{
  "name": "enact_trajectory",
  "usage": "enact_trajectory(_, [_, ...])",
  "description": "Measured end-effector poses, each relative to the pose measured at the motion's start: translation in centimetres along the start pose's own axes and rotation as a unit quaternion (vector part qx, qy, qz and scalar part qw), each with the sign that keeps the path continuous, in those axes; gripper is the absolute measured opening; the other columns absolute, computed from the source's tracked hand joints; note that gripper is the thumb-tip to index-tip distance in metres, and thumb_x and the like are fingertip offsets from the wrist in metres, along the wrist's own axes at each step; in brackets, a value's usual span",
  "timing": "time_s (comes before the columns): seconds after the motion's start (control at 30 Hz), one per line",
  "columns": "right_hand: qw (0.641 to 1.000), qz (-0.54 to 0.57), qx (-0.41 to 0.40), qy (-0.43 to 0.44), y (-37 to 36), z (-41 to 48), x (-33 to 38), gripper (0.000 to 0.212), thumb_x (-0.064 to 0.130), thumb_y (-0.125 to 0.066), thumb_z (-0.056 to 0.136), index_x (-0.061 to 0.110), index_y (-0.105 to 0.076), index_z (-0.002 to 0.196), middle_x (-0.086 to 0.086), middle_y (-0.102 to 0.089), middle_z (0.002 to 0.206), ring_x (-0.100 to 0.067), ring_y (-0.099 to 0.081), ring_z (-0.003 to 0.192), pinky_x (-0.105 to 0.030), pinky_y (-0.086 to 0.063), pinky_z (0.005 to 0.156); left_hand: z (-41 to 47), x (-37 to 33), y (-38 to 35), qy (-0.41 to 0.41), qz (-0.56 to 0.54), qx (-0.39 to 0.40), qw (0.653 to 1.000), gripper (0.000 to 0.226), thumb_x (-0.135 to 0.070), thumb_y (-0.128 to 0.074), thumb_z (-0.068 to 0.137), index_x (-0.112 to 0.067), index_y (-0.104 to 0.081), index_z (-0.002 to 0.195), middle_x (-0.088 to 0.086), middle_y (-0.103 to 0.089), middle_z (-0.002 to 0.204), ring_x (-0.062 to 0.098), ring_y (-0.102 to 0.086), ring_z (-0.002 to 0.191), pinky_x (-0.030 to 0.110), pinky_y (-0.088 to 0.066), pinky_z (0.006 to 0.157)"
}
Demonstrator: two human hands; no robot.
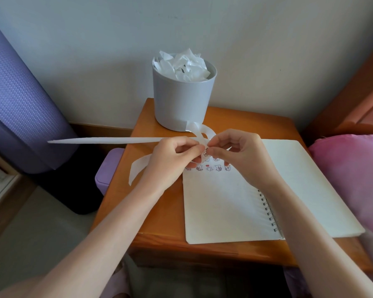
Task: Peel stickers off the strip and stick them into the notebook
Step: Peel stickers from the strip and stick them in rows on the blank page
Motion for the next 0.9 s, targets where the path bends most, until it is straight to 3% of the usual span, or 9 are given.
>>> enact_trajectory(0.9, [0.997, -0.071, 0.023, -0.012, -0.64, -0.19, 0.04, 0.003, 0.015, -0.07, 0.083, 0.015, -0.068, 0.081, 0.012, -0.064, 0.074, 0.004, -0.053, 0.057, -0.011, -0.041, 0.054, 0.04, 0.51, 0.09, 0.012, 0.019, -0.015, 1.0, 0.012, -0.025, -0.062, 0.088, -0.018, -0.07, 0.093, -0.003, -0.071, 0.078, 0.004, -0.068, 0.073, 0.015, -0.056, 0.062])
Point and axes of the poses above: each hand's wrist, its own z-axis towards the middle knuckle, its own y-axis out of the back of the hand, x = y × z, the point moved 10 cm from there along z, towards the middle knuckle
